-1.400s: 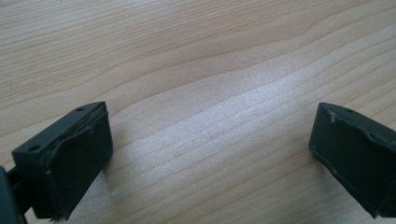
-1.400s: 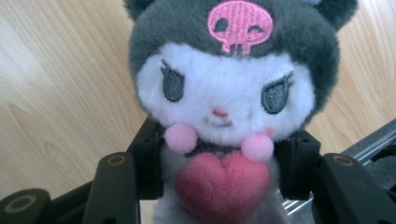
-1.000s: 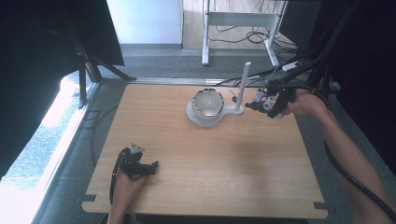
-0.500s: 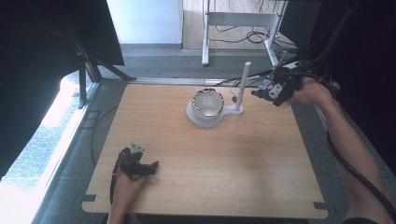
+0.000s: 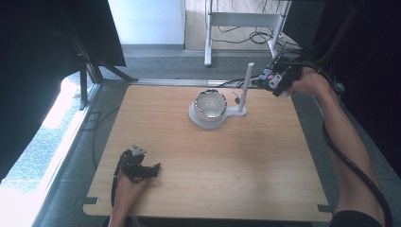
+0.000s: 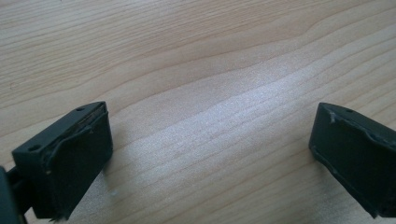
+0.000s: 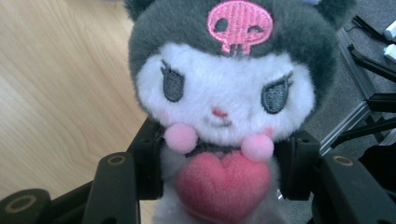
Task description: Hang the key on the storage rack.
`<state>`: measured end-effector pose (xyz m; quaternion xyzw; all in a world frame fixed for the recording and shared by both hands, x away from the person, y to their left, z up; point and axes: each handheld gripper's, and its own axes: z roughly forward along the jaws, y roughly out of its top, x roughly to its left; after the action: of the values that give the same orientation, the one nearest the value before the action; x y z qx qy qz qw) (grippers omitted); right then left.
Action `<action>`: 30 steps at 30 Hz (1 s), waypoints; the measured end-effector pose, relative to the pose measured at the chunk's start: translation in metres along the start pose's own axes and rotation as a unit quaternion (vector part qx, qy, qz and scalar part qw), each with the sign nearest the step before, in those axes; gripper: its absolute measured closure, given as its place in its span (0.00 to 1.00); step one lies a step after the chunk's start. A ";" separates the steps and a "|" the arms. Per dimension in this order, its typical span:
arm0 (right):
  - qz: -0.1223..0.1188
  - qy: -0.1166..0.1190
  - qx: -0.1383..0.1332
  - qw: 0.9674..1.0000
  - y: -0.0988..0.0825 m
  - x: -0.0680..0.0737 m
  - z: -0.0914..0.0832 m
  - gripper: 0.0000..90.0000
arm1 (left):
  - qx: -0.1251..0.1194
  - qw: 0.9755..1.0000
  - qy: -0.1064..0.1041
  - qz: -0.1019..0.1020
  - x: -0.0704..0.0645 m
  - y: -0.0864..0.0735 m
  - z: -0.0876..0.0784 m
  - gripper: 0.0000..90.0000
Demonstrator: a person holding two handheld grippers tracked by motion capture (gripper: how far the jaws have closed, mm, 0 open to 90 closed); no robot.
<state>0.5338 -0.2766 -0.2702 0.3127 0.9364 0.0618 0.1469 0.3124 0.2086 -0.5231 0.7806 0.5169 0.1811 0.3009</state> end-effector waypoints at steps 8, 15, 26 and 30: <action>0.005 -0.008 0.002 1.000 0.014 -0.008 0.003 0.50 | 0.000 1.000 0.000 0.000 0.000 0.000 0.000 0.00; 0.006 -0.004 -0.009 1.000 0.020 -0.007 0.001 0.50 | 0.001 1.000 0.000 0.001 0.000 0.000 0.000 0.00; -0.007 0.011 -0.005 1.000 0.029 0.008 0.005 0.50 | 0.001 1.000 -0.001 0.000 0.000 0.000 0.000 0.00; -0.005 0.019 -0.010 1.000 0.028 0.007 0.006 0.50 | 0.001 1.000 0.000 0.002 0.000 0.000 0.000 0.00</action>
<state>0.5460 -0.2498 -0.2718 0.3056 0.9398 0.0758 0.1327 0.3125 0.2088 -0.5230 0.7819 0.5159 0.1807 0.2997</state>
